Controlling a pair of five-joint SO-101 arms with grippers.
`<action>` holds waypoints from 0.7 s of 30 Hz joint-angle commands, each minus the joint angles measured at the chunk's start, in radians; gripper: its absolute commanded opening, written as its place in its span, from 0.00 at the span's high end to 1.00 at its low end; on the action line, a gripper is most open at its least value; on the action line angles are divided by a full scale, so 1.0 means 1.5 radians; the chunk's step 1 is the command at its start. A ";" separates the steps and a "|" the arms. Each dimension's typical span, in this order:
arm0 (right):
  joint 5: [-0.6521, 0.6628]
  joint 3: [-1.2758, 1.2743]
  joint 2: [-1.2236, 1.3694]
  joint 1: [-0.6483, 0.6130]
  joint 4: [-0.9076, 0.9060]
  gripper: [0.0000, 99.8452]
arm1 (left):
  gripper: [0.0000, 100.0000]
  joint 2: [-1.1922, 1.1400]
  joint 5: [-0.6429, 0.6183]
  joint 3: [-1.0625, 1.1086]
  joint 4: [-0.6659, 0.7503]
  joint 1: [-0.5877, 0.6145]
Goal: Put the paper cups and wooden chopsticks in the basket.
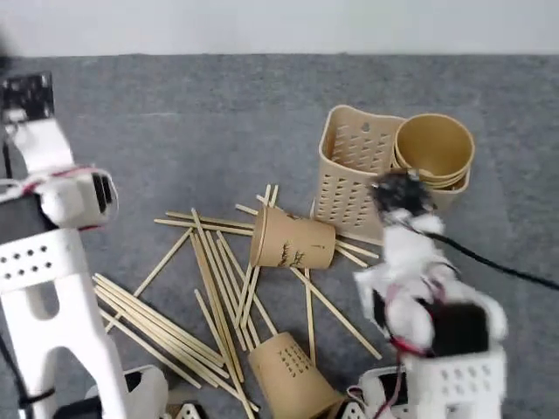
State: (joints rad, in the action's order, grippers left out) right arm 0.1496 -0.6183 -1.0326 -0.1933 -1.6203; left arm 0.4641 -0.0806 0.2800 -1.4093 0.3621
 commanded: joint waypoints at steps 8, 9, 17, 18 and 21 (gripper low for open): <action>-0.154 0.235 0.271 -0.207 -0.003 0.77 | 0.91 0.135 0.008 0.336 0.251 0.082; -0.167 0.259 0.298 -0.222 -0.004 0.77 | 0.91 0.143 0.008 0.359 0.265 0.087; -0.180 0.432 0.532 -0.297 -0.010 0.77 | 0.91 0.176 0.009 0.476 0.322 0.097; -0.180 0.450 0.556 -0.304 -0.010 0.77 | 0.91 0.176 0.009 0.484 0.326 0.097; -0.180 0.502 0.623 -0.331 -0.010 0.77 | 0.91 0.176 0.009 0.512 0.346 0.097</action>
State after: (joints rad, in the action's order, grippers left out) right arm -0.1082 0.0261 -0.1596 -0.6521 -1.6249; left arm 0.6882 -0.0760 1.0365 -0.9306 0.5033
